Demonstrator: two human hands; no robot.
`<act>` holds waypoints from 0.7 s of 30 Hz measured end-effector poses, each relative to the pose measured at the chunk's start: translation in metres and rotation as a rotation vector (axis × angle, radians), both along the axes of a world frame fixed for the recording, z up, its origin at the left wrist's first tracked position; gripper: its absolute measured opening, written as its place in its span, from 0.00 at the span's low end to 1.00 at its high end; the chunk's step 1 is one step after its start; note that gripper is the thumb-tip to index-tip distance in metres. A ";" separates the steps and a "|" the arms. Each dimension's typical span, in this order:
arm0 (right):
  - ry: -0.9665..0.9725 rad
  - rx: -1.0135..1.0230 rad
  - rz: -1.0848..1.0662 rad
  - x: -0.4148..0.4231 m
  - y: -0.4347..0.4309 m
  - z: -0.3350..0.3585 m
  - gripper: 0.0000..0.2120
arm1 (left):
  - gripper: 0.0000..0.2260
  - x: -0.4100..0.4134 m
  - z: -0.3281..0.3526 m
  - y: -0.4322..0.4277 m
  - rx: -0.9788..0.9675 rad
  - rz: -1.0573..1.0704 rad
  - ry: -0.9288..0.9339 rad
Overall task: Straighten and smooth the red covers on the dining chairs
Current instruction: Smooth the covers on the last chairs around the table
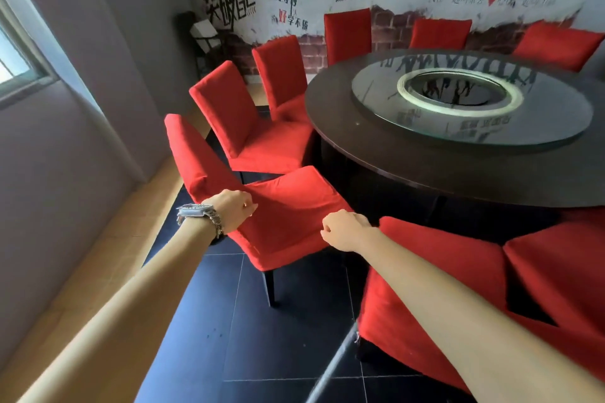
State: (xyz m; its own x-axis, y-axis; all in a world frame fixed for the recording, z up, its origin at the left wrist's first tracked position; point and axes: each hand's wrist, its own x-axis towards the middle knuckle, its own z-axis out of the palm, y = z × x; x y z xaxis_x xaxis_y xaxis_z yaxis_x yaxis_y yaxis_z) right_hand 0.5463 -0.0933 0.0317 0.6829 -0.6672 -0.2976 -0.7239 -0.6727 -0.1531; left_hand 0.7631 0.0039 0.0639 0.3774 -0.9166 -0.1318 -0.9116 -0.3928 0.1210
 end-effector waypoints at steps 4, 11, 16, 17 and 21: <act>0.073 0.048 -0.024 0.044 -0.023 -0.004 0.11 | 0.12 0.041 0.008 -0.021 -0.001 0.030 -0.084; 0.061 0.124 -0.035 0.092 -0.038 -0.011 0.13 | 0.11 0.103 -0.001 -0.038 0.000 0.049 -0.099; 0.064 0.143 -0.123 0.119 -0.053 -0.017 0.13 | 0.12 0.150 -0.006 -0.056 0.024 -0.038 -0.191; 0.057 0.136 -0.144 0.127 -0.056 -0.018 0.13 | 0.12 0.162 -0.005 -0.062 0.046 -0.053 -0.188; 0.035 0.134 -0.250 0.163 -0.064 -0.023 0.13 | 0.13 0.209 0.002 -0.091 0.124 -0.136 -0.029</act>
